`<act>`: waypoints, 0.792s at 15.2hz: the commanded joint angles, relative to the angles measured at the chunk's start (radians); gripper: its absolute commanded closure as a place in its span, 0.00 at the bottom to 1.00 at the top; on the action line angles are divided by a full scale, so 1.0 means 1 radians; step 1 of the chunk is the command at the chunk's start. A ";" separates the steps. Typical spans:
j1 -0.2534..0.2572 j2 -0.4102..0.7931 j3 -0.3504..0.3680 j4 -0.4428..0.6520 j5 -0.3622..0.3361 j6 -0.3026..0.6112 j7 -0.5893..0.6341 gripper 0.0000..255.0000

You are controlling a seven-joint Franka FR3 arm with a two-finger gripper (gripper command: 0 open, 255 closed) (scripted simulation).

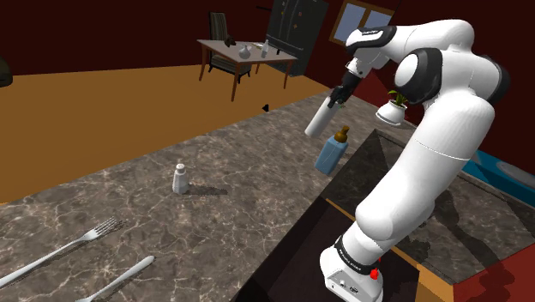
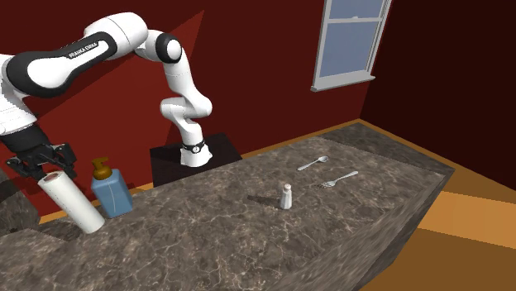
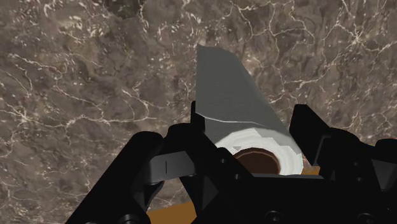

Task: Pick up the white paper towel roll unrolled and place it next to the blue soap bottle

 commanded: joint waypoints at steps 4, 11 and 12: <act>0.000 0.011 0.002 -0.057 0.011 0.065 -0.018 1.00; -0.001 0.034 0.006 -0.125 0.031 0.149 -0.043 1.00; -0.001 0.038 0.006 -0.134 0.035 0.161 -0.047 1.00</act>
